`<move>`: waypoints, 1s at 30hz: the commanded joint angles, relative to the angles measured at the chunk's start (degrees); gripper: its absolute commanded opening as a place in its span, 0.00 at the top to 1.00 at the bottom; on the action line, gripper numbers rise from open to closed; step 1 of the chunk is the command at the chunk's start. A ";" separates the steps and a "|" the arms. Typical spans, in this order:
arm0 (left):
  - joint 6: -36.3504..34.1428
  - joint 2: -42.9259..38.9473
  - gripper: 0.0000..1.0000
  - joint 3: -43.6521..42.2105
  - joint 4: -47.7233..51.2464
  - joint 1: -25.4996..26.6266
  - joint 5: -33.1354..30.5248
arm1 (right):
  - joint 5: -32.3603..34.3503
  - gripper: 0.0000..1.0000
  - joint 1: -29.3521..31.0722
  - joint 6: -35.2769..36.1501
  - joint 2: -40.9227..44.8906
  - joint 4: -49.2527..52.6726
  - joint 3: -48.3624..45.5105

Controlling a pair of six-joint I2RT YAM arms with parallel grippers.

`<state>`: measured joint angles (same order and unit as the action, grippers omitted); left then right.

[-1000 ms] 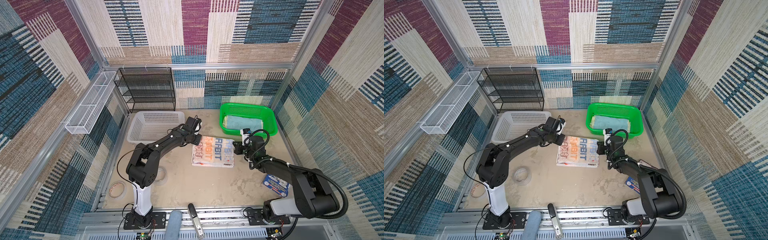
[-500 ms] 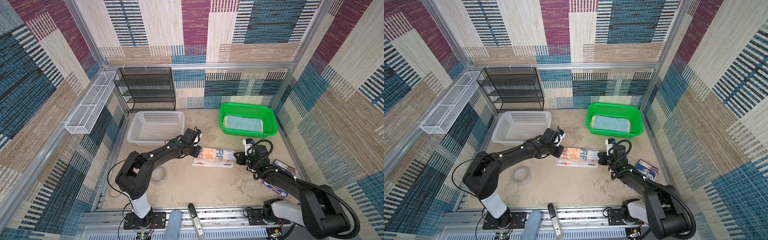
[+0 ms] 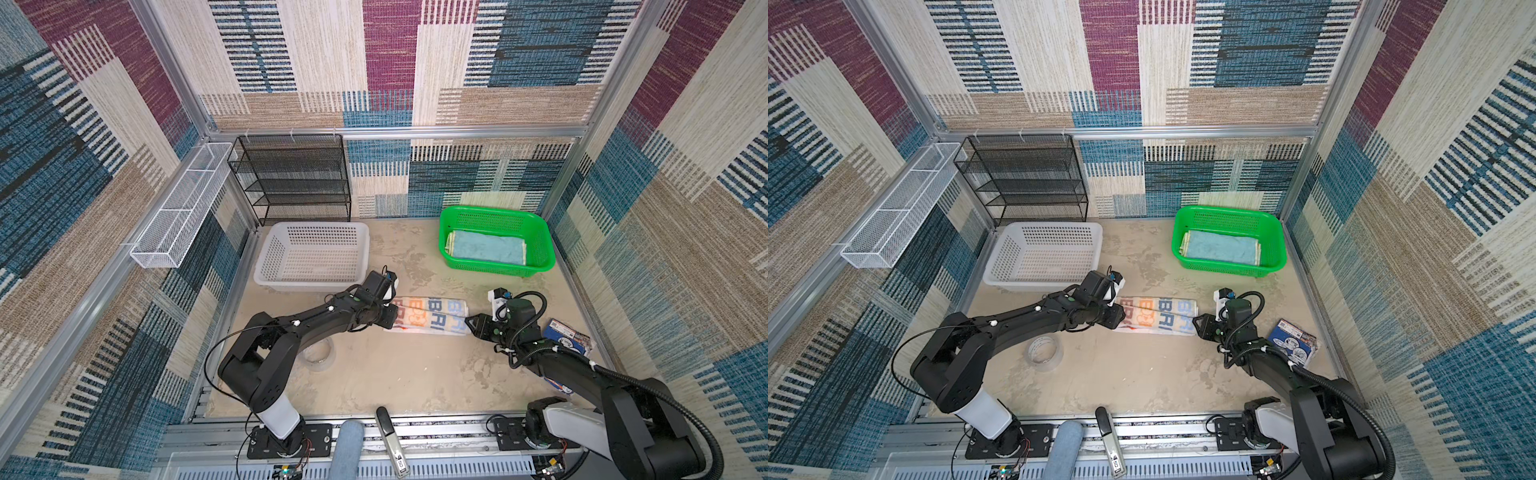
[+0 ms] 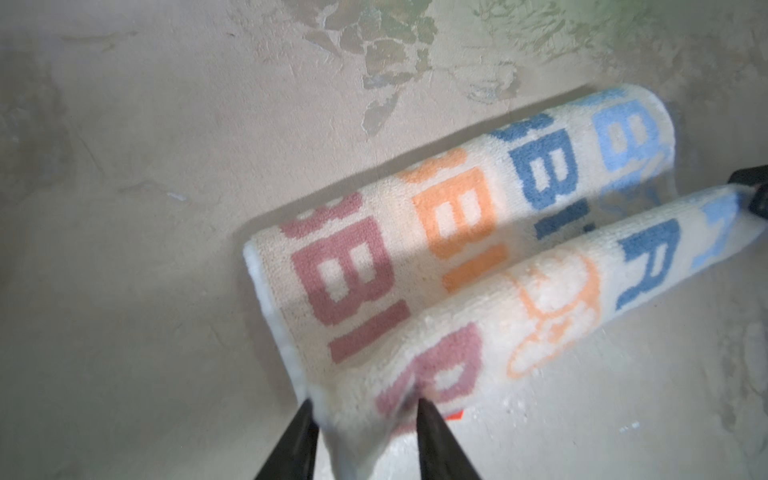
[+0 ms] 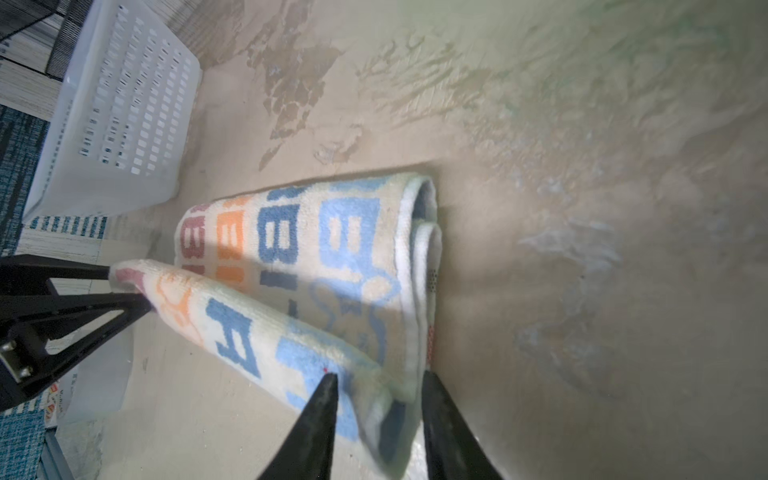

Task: Fold and stack the towels

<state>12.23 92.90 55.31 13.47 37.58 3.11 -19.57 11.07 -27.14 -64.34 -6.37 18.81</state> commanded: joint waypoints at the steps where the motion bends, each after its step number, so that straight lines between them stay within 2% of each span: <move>1: 1.19 -3.20 0.57 -1.41 -1.34 0.12 -1.82 | 1.05 0.57 0.09 -0.56 2.85 1.10 1.10; 6: 1.04 -9.64 0.53 -4.07 -4.48 0.25 -3.52 | -0.08 0.53 0.18 0.11 3.55 1.31 3.14; 11: 1.41 -10.66 0.53 -3.39 -5.26 0.21 -2.72 | 0.57 0.45 0.18 -0.61 0.34 0.24 3.68; 14: 2.55 -7.95 0.53 -1.92 -5.31 0.29 -0.19 | -0.16 0.41 0.18 -0.81 -3.16 -0.71 3.99; 20: 3.77 -0.50 0.54 0.05 -5.64 0.79 5.51 | -3.23 0.40 0.17 -0.73 -10.41 -3.85 4.37; 30: 3.15 6.27 0.55 -0.90 -6.17 1.31 6.76 | -6.47 0.43 2.88 -0.04 -21.79 -6.78 7.38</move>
<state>14.83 97.91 54.81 8.25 38.96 8.97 -25.04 12.97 -27.33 -83.83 -13.50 25.45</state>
